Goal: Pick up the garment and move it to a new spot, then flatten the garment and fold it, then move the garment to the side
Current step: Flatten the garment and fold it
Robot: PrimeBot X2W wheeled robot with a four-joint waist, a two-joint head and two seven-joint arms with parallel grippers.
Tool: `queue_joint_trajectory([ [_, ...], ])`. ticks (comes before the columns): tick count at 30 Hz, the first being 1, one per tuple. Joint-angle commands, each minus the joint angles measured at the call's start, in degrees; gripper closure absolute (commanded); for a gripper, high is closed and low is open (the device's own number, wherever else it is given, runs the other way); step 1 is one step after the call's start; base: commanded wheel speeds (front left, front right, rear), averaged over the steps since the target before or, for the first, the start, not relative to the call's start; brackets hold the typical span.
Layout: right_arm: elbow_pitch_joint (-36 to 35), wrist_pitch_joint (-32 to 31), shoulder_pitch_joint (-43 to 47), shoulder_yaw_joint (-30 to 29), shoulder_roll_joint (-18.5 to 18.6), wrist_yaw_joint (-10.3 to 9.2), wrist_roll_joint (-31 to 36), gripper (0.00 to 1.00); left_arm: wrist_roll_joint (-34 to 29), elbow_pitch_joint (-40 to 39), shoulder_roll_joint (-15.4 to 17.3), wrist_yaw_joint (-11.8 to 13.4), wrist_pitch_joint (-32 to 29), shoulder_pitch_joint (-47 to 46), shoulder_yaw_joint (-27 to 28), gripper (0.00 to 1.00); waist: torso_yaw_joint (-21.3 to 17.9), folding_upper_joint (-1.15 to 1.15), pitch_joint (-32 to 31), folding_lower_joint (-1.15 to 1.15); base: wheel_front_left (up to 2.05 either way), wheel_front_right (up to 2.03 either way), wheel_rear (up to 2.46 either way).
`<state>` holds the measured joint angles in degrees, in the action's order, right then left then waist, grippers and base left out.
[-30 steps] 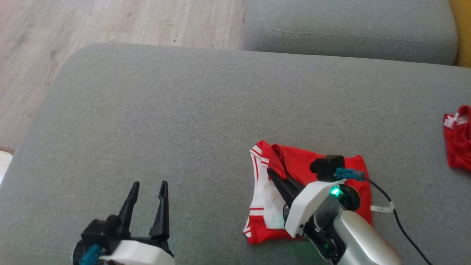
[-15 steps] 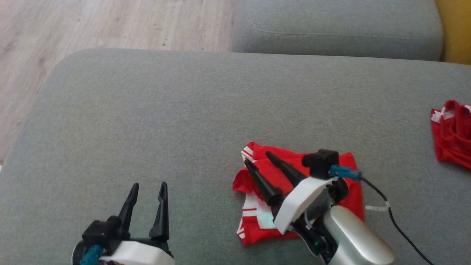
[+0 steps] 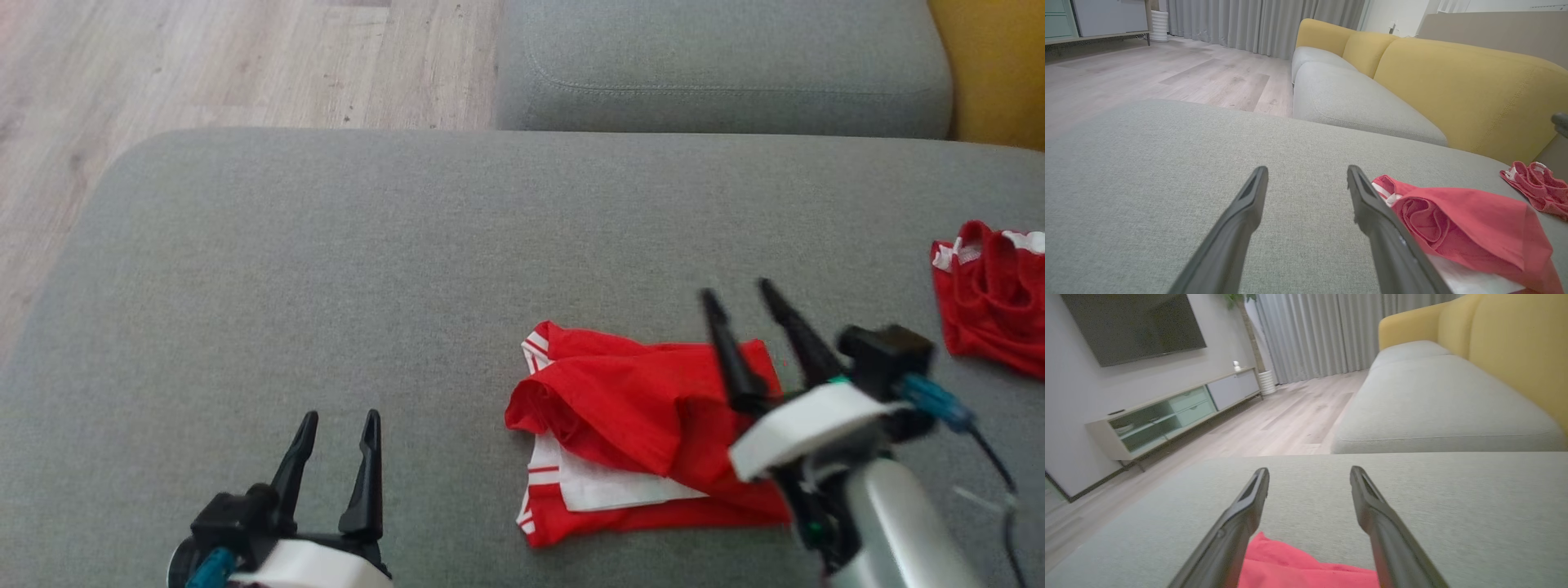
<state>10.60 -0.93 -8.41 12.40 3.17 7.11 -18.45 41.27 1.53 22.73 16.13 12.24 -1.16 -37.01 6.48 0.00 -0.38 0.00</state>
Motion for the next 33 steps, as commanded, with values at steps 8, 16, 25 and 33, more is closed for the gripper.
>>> queue_joint_trajectory([
  [8, -3.7, 0.4, 5.0, -4.9, -0.3, 0.37, 8.4, 0.95, -0.3, -1.6, 0.3, 0.0, 0.5, -2.7, 1.5, 0.0, 0.5, 0.0, 0.0, 0.0, 0.0, 0.0, 0.0],
  [16, 1.2, 1.0, 8.0, -1.0, -0.3, 0.37, 12.7, 1.0, -0.5, -1.5, 0.2, -0.2, 0.2, -3.2, 0.8, 0.0, 2.4, 0.0, 0.3, 0.0, 0.0, 0.0, 0.0],
  [25, 4.0, -0.1, 9.5, 1.2, -0.3, 0.37, 13.5, 1.0, -0.2, -1.6, 0.8, 0.2, 0.4, -2.5, 1.3, 0.0, 3.9, 0.0, 0.6, 0.0, 0.0, 0.0, 0.0],
  [33, 11.0, 0.4, 3.4, 6.4, -0.3, 0.37, 11.2, 1.0, -0.1, -1.9, 1.1, 0.4, 0.5, -2.8, 1.6, 0.0, 4.4, 0.0, 1.4, 0.0, 0.0, 0.0, 0.0],
])
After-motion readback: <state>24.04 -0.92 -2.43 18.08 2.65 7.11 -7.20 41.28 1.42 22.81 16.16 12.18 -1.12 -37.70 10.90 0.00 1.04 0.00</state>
